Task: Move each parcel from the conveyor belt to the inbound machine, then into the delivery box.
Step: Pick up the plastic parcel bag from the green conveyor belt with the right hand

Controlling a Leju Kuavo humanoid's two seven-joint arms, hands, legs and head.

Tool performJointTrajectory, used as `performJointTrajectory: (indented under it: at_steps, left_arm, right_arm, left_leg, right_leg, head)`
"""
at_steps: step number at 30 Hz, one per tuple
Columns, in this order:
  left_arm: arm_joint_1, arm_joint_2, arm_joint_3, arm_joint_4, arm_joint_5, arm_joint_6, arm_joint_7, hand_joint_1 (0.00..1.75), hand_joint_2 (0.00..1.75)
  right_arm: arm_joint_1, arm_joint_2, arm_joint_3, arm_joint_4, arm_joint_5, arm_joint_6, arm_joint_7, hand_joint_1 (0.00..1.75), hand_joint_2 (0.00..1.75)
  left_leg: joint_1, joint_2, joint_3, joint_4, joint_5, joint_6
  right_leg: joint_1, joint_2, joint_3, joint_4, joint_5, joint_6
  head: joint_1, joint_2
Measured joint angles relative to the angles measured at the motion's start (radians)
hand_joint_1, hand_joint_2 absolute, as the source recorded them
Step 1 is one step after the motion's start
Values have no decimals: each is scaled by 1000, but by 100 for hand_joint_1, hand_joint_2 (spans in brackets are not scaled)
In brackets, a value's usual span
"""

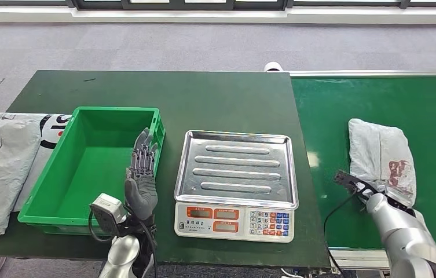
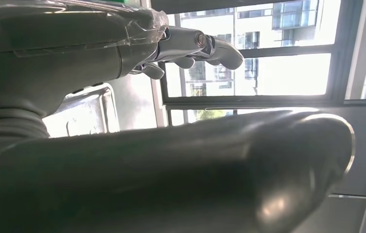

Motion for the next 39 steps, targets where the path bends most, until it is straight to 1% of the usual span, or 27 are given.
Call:
performJointTrajectory:
  at_steps: [2,3,6,7,14,17,22,29,35,37,39]
  left_arm:
    - [-4,-1,0,9,-8,4,0,0,0]
    - [-5,-2,0,13,-11,7,0,0,0]
    - [-6,-3,0,22,-17,18,0,0,0]
    - [-6,-3,0,23,-18,21,0,0,0]
    - [-7,-4,0,36,-6,24,0,0,0]
    - [-8,-4,0,43,-3,24,0,0,0]
    - [-9,-5,0,52,-1,26,0,0,0]
    - [-6,-5,0,48,9,55,0,0,0]
    - [3,-5,1,20,10,71,0,0,0]
    - [8,-5,2,12,9,76,0,0,0]
    - [16,-5,2,3,8,81,0,0,0]
  right_arm:
    - [5,0,0,0,1,44,4,0,175]
    - [5,0,0,0,2,64,6,36,175]
    - [4,1,0,0,6,100,7,167,175]
    - [4,3,0,0,9,103,2,175,175]
    - [4,9,42,0,17,88,-96,175,175]
    - [4,9,57,-1,17,73,-113,175,175]
    - [4,12,74,-1,16,44,-118,175,175]
    - [-16,35,108,-14,16,-161,-85,175,175]
    - [-70,59,168,-35,16,-298,-75,175,175]
    - [-82,71,186,-47,15,-375,-84,175,175]
    - [-92,84,200,-66,10,-484,-104,175,175]
  left_leg:
    - [0,1,1,0,0,0]
    - [1,0,1,0,0,0]
    - [1,-1,2,0,0,0]
    - [1,-1,2,0,0,0]
    - [1,0,4,1,0,0]
    - [1,0,5,1,0,0]
    - [2,0,5,1,0,0]
    - [2,0,1,0,0,0]
    - [2,-1,0,0,1,0]
    - [2,-1,0,0,1,0]
    - [2,-1,-1,0,1,0]
  right_leg:
    - [0,1,1,0,0,0]
    - [1,1,2,0,0,0]
    - [1,-1,4,0,0,0]
    - [1,-1,4,-1,0,0]
    - [1,0,6,-1,0,0]
    - [1,0,7,-1,0,0]
    - [2,0,7,-1,0,0]
    - [2,0,5,0,0,0]
    - [2,-1,3,0,1,0]
    - [2,-1,3,0,1,0]
    - [2,-1,2,0,1,0]
  head:
    - [0,0]
    - [0,0]
    - [0,0]
    - [0,0]
    - [0,0]
    - [0,0]
    - [0,0]
    - [0,0]
    - [0,0]
    - [0,0]
    - [0,0]
